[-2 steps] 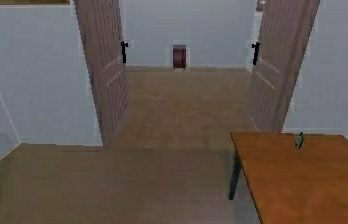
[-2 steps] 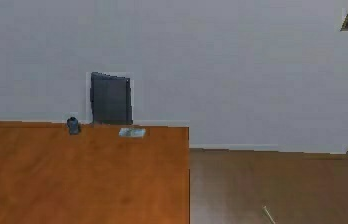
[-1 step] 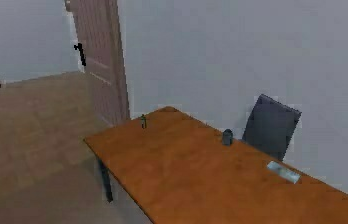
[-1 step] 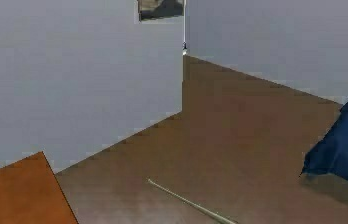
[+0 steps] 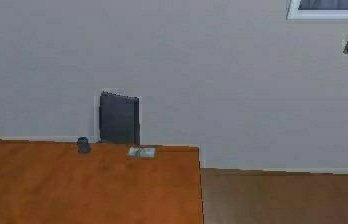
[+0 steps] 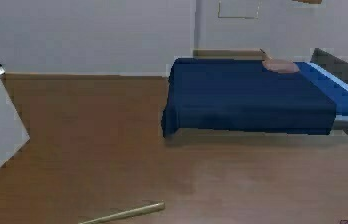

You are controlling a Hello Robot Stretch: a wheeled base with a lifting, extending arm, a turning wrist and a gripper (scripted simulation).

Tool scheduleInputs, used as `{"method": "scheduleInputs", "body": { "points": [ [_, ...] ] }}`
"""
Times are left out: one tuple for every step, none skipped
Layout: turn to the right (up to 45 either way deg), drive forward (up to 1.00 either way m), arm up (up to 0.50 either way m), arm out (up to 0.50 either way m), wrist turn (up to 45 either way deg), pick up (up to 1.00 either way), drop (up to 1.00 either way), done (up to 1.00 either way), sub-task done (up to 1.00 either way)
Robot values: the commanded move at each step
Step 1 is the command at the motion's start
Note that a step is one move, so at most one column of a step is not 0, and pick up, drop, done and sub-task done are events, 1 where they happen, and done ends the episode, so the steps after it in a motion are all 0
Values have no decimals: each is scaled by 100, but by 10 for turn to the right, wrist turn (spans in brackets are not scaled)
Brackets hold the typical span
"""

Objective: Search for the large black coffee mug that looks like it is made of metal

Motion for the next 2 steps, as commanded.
{"method": "scheduleInputs", "body": {
  "points": [
    [450, 0, 0, 0, 0, 0, 0, 0, 0],
    [420, 0, 0, 0, 0, 0, 0, 0, 0]
  ]
}}
